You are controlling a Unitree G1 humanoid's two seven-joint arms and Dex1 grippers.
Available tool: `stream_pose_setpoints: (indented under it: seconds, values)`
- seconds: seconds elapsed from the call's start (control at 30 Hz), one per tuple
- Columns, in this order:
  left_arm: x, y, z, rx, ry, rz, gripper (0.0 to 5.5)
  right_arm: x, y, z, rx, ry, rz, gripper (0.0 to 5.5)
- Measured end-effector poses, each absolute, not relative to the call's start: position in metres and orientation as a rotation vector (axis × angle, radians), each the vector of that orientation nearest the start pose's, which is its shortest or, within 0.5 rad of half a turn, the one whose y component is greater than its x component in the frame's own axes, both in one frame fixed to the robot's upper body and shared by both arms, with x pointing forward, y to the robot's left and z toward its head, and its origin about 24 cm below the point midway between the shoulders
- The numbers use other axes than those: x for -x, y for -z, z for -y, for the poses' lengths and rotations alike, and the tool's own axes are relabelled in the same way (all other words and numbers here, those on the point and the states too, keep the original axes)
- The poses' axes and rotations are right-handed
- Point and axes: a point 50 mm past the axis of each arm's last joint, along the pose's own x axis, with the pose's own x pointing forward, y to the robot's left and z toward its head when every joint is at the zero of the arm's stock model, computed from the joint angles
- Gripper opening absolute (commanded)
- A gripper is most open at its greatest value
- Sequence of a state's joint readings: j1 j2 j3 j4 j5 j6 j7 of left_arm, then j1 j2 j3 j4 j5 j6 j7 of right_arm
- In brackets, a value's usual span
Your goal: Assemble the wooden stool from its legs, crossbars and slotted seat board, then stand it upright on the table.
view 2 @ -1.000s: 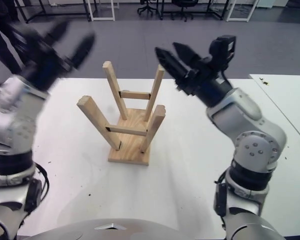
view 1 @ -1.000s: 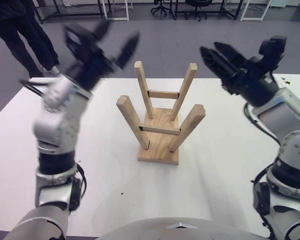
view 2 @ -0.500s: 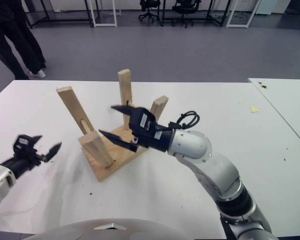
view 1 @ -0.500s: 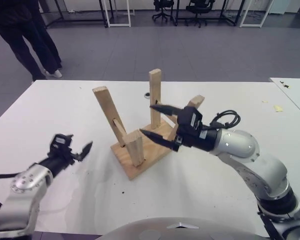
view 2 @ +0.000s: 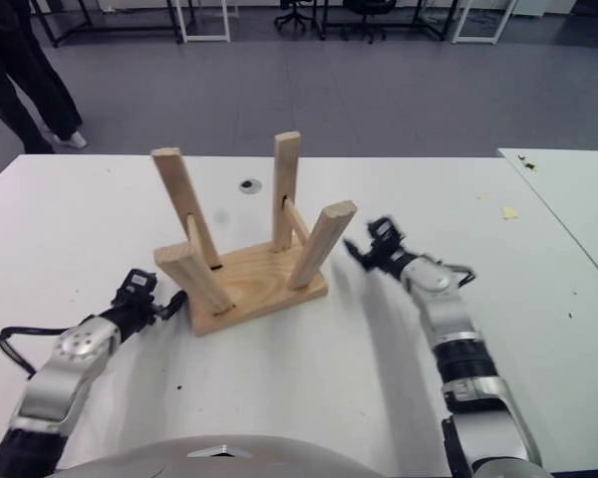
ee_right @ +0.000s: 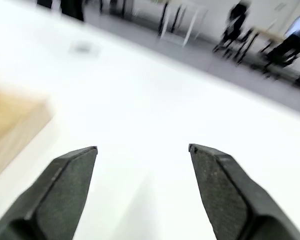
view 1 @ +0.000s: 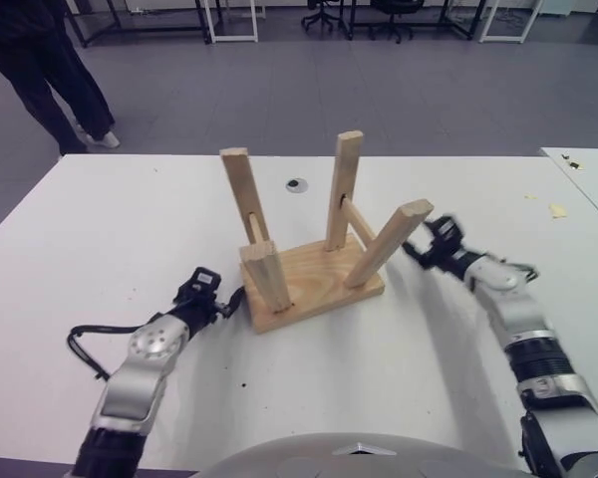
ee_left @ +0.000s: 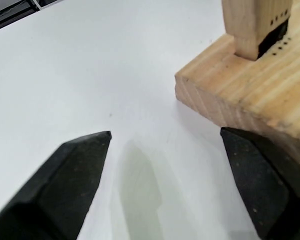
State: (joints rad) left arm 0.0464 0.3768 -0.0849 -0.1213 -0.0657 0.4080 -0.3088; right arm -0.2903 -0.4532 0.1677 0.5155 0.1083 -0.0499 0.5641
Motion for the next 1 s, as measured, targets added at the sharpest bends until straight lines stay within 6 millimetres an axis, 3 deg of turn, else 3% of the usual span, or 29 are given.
stream_pose_setpoints:
  seconds: [0.07, 0.17, 0.37, 0.53, 0.67, 0.8, 1.0]
  values:
    - [-0.248, -0.018, -0.184, -0.264, 0.347, -0.393, 4.04, -0.283, -0.008, 0.205, 0.367, -0.654, -0.308, 3.41]
    - [-0.251, -0.019, -0.183, -0.247, 0.334, -0.363, 4.04, -0.269, -0.008, 0.210, 0.358, -0.646, -0.266, 3.41]
    - [-0.198, -0.022, -0.209, -0.253, 0.256, -0.393, 4.04, -0.234, -0.013, 0.218, 0.344, -0.554, -0.286, 3.41]
    - [-0.195, -0.018, -0.182, -0.188, 0.336, -0.396, 4.04, -0.222, -0.013, 0.203, 0.327, -0.594, -0.306, 3.41]
    - [-0.192, -0.024, -0.176, -0.162, 0.335, -0.446, 4.04, -0.212, -0.022, 0.201, 0.340, -0.612, -0.353, 3.41]
    - [-0.182, -0.042, -0.173, -0.107, 0.333, -0.540, 4.04, -0.199, -0.037, 0.200, 0.344, -0.613, -0.431, 3.41]
    - [-0.172, -0.095, -0.184, -0.034, 0.364, -0.475, 4.04, -0.192, -0.102, 0.201, 0.375, -0.652, -0.411, 3.41]
